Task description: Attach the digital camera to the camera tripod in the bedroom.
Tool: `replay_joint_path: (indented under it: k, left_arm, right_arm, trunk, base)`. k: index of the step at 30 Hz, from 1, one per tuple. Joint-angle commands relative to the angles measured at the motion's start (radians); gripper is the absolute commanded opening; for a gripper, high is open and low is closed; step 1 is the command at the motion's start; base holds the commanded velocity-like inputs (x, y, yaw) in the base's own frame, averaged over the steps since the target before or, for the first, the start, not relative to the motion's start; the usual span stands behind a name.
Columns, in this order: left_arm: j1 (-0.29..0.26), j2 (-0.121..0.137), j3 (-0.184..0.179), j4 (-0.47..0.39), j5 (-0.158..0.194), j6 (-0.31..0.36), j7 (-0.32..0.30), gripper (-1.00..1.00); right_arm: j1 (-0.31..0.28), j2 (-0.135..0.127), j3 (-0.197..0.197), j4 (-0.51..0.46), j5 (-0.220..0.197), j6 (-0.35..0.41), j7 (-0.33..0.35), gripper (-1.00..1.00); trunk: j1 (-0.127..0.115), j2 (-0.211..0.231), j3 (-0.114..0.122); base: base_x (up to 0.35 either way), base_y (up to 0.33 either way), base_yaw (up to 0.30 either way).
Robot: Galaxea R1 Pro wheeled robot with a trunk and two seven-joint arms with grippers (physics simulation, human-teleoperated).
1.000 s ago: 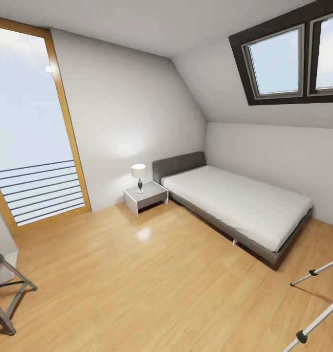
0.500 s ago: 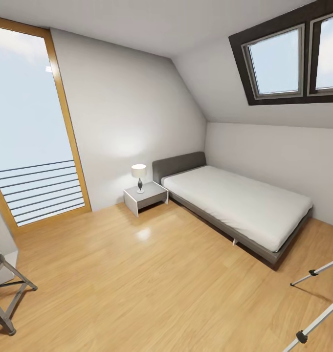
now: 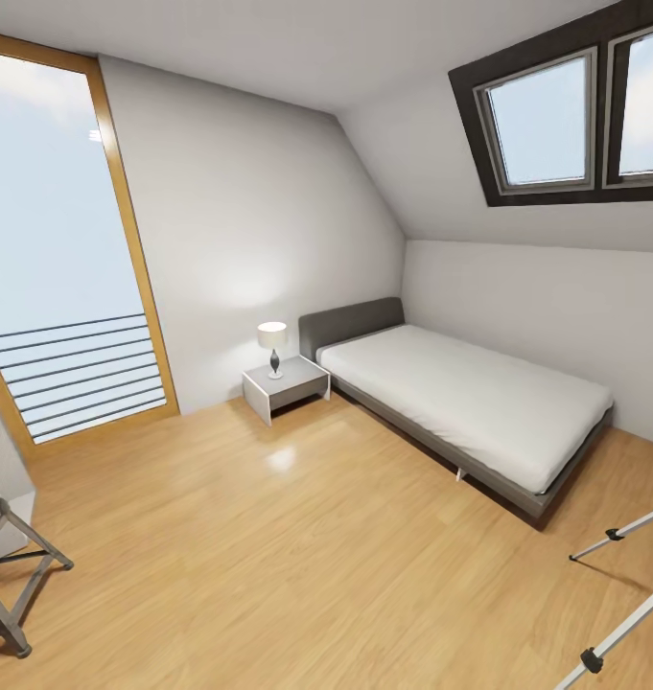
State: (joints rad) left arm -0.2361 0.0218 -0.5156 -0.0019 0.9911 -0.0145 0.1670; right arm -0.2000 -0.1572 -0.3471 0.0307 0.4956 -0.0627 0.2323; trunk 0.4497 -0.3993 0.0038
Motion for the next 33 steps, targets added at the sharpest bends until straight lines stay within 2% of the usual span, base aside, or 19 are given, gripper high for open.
replay_joint_path:
  k: [1,8,33]
  left_arm:
    - [0.0,0.0,-0.008,0.0,0.007,-0.001,0.002,-1.0]
    - [0.0,0.003,-0.006,0.0,0.006,-0.002,0.0,-1.0]
    - [0.0,0.004,-0.006,0.002,0.008,-0.001,0.0,-1.0]
  right_arm:
    - [-0.001,-0.001,-0.009,0.003,0.008,-0.005,0.001,1.0]
    - [-0.001,-0.001,-0.013,0.003,0.006,-0.006,0.001,1.0]
    - [-0.001,-0.002,-0.013,0.003,0.008,-0.006,0.001,1.0]
  trunk:
    - [0.0,-0.001,0.0]
    - [0.0,-0.001,0.0]
    - [0.0,-0.001,0.0]
  base:
    - [0.007,0.0,0.0]
    - [0.202,0.0,0.0]
    - [0.318,0.0,0.0]
